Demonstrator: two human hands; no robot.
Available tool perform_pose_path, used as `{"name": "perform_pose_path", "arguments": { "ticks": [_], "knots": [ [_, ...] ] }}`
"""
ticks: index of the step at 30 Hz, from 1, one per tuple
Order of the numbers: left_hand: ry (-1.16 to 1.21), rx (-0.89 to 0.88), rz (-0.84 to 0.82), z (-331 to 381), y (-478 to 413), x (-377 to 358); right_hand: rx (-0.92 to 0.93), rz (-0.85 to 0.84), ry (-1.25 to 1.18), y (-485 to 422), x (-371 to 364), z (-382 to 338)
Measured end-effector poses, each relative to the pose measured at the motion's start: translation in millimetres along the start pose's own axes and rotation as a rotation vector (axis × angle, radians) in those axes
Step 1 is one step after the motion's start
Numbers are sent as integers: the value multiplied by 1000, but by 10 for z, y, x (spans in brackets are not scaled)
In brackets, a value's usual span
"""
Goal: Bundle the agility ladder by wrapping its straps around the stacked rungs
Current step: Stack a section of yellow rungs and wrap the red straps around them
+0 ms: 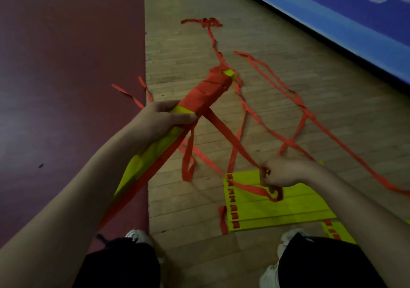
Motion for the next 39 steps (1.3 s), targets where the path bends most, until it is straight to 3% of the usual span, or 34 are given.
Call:
{"name": "perform_pose_path", "arguments": {
  "ticks": [5,9,11,13,21,25,28,33,39],
  "knots": [
    [-8,58,-242,-21,111,-304,58,181,-151,-69,115,-74],
    [-86,41,-391,-16,163,-540,348,376,-808,69,449,-367],
    [-100,34,-453,0,190,-595,510,380,-971,172,547,-494],
    [-78,38,-490,19,217,-599,605,331,-1004,247,548,-597],
    [-93,53,-587,30,298,-587,653,335,-999,292,510,-593],
    [-123,88,-655,6,354,-629,624,400,-863,339,542,-548],
    [-138,79,-622,1,318,-568,610,447,-952,339,569,-558],
    [-69,84,-548,-24,239,-483,607,306,-1287,225,466,-629],
    [-2,65,-550,26,235,-479,643,264,-1175,294,464,-694]
  ]
}}
Point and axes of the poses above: each hand's wrist, its own y-axis away from the middle knuckle, its own x-axis out of the back of the hand, z = x × y, the point moved 8 cm from there along -y, towards the middle knuckle, and after that the axes turned 8 degrees about y, right-handed, at the moved point
